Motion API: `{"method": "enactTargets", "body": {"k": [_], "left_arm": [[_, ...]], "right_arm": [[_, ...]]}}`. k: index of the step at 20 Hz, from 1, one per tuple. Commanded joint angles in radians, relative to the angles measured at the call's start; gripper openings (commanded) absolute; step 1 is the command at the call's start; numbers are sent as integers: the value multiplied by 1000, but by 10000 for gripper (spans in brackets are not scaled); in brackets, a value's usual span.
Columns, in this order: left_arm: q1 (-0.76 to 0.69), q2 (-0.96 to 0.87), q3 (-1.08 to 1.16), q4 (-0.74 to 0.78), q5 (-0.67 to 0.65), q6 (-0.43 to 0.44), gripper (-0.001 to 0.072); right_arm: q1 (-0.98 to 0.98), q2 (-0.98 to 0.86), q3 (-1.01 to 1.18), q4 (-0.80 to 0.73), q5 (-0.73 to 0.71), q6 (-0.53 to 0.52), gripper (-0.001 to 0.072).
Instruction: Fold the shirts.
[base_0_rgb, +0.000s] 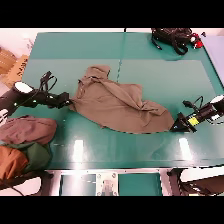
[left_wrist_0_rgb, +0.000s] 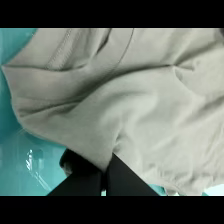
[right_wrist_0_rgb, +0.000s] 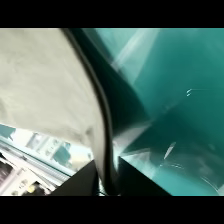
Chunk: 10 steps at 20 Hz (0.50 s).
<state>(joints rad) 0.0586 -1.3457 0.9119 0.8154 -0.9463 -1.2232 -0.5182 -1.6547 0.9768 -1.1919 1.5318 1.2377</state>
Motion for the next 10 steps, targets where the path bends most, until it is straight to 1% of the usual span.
{"method": "enactTargets", "body": {"k": [1, 6, 7, 9, 10], "left_arm": [[1, 0, 13, 1, -45, 7, 23], [1, 0, 68, 3, -103, 13, 23], [1, 0, 68, 3, -111, 14, 23], [1, 0, 69, 1, -135, 14, 23], [1, 0, 74, -2, -148, 14, 23]], "right_arm": [[63, 2, 33, 135, -114, -30, 158], [66, 24, 111, 148, -119, -18, 161], [62, 36, 110, 149, -126, -18, 109], [62, 60, 108, 150, -106, -39, 31], [62, 73, 107, 150, -82, -53, 16]]}}
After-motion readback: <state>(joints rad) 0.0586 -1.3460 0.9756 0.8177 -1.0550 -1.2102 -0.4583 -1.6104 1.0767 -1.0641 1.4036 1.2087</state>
